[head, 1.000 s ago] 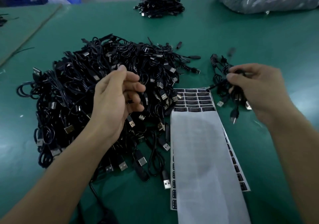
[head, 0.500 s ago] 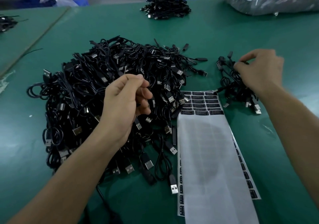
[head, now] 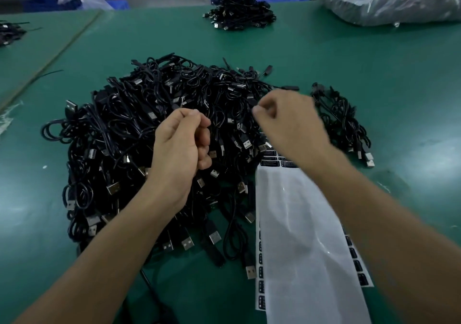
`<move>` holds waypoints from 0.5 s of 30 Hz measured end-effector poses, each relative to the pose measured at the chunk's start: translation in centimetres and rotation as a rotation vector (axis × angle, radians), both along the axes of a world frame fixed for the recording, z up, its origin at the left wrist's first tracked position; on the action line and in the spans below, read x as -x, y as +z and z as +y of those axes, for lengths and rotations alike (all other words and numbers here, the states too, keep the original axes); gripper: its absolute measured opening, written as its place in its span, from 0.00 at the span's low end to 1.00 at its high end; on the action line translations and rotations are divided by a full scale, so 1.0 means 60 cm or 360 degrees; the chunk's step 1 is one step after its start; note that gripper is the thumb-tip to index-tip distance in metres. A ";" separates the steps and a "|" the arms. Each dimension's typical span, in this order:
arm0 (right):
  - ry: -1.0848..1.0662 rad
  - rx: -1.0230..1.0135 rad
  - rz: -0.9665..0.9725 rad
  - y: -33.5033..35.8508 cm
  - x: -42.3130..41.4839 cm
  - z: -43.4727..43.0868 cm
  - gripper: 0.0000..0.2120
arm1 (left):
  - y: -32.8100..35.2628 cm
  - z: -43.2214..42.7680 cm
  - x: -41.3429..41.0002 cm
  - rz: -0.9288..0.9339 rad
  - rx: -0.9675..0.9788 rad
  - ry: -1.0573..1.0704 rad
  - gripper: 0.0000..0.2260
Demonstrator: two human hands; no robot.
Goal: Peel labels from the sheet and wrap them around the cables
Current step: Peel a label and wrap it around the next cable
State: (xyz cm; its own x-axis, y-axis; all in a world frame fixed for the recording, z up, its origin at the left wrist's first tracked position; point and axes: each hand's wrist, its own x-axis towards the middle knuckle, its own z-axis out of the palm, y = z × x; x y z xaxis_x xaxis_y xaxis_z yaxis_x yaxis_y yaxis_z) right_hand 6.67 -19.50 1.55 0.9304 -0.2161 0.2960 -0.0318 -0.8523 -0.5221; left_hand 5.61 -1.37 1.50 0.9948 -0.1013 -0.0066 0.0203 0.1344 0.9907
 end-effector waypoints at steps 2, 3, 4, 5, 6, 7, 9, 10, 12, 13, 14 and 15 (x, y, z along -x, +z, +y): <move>0.0027 -0.0035 0.0040 -0.018 -0.005 0.029 0.15 | -0.002 -0.001 -0.001 -0.0006 -0.0037 -0.0001 0.14; 0.0022 -0.0071 0.0051 -0.023 -0.007 0.037 0.15 | -0.004 -0.001 -0.001 -0.0010 -0.0051 -0.0002 0.13; 0.0009 -0.0114 0.0049 -0.027 -0.010 0.041 0.13 | -0.005 -0.001 -0.002 -0.0014 -0.0066 -0.0004 0.13; -0.0011 -0.0160 0.0038 -0.028 -0.011 0.044 0.11 | -0.006 -0.001 -0.002 -0.0018 -0.0085 -0.0003 0.13; -0.0039 -0.0210 0.0020 -0.027 -0.009 0.044 0.08 | -0.007 -0.002 -0.003 -0.0024 -0.0106 0.0003 0.12; -0.0069 -0.0255 -0.0006 -0.025 -0.007 0.045 0.06 | -0.009 -0.002 -0.003 -0.0034 -0.0127 0.0016 0.12; -0.0137 -0.0203 -0.0093 -0.021 -0.001 0.046 0.08 | -0.011 -0.003 -0.005 -0.0061 -0.0153 0.0056 0.10; -0.0148 -0.0131 -0.0152 -0.019 0.004 0.049 0.10 | -0.012 -0.004 -0.006 -0.0069 -0.0150 0.0076 0.10; -0.0071 -0.0023 -0.0267 -0.013 0.015 0.062 0.09 | -0.013 -0.004 -0.006 -0.0074 -0.0124 0.0098 0.09; 0.0001 0.0029 -0.0254 -0.010 0.021 0.072 0.09 | -0.013 -0.003 -0.006 -0.0076 -0.0110 0.0096 0.09; 0.0062 0.0119 -0.0187 -0.009 0.026 0.083 0.12 | -0.013 -0.002 -0.005 -0.0077 -0.0091 0.0082 0.10; 0.0108 0.0250 -0.0087 -0.010 0.030 0.093 0.14 | -0.012 -0.002 -0.005 -0.0072 -0.0066 0.0064 0.11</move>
State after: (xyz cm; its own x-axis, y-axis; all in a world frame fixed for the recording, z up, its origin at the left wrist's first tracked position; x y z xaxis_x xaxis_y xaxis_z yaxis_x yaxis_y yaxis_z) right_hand 4.88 -13.89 0.93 0.9228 -0.1008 0.3718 0.0531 -0.9226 -0.3820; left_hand 5.89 -1.48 0.77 0.9975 -0.0616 0.0353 -0.0295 0.0930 0.9952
